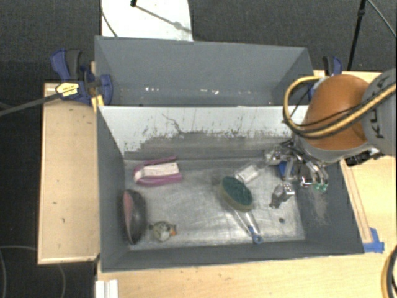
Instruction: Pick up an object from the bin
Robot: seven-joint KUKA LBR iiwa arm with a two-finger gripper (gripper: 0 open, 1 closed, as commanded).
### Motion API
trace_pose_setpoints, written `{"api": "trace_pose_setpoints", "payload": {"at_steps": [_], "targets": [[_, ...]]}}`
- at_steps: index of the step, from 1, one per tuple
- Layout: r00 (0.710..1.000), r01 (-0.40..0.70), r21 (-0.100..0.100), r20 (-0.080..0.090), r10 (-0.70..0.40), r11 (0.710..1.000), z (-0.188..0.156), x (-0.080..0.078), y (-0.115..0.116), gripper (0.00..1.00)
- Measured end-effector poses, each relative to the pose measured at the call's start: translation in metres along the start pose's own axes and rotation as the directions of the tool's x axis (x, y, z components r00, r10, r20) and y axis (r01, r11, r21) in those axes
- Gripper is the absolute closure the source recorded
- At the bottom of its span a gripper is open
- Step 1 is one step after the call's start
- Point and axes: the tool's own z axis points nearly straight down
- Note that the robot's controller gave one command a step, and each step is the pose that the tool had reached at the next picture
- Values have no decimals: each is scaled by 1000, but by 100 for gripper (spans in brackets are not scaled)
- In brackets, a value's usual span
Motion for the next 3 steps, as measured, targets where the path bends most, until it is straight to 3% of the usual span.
{"api": "trace_pose_setpoints", "payload": {"at_steps": [1,2,3], "targets": [[988,154,-1,6,-154,988,62,-25,45,0],[977,207,5,49,-207,978,47,58,75,0],[960,280,-2,14,-280,960,23,59,137,0]]}}
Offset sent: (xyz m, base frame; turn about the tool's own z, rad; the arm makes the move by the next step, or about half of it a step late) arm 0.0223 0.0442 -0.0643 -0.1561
